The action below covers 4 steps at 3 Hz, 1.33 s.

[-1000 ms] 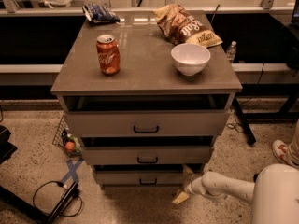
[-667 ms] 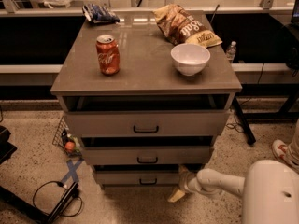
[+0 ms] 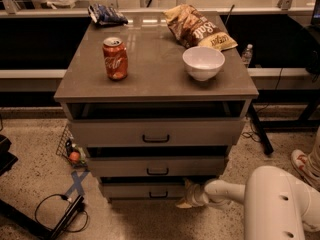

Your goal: Open bottom drawer

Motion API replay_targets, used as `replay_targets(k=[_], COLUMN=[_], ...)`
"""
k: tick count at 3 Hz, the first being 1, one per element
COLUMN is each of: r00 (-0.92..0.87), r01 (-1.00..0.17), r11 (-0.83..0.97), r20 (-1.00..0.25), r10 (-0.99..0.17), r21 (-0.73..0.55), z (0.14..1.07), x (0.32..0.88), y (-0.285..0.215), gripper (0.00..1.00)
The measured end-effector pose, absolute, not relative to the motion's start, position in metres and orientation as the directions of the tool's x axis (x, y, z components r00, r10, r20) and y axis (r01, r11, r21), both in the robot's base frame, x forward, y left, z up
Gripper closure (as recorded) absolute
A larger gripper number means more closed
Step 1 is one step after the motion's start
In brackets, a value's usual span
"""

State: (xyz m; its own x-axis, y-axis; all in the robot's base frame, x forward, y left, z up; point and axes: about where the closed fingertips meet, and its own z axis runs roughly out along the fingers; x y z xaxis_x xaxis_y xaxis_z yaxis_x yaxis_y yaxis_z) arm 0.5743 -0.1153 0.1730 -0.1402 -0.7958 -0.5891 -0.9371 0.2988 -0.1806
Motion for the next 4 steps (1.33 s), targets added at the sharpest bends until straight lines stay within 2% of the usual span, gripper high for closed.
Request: replay_targets(k=[2,3,4], r00=[-0.148,-0.148,-0.148], r01=[-0.937,-0.937,-0.937], r11=[0.3,0.301,0.301], r20=[-0.579,-0.578,-0.579], r10=[-0.802,-0.802,-0.802], r21=[-0.178,-0.178,-0.177], z=[0.178,0.184,0.186], x=[0.571,0.571,0.571], y=[-0.119,-0.119,-0.119], gripper=[0.87,1.0,1.0])
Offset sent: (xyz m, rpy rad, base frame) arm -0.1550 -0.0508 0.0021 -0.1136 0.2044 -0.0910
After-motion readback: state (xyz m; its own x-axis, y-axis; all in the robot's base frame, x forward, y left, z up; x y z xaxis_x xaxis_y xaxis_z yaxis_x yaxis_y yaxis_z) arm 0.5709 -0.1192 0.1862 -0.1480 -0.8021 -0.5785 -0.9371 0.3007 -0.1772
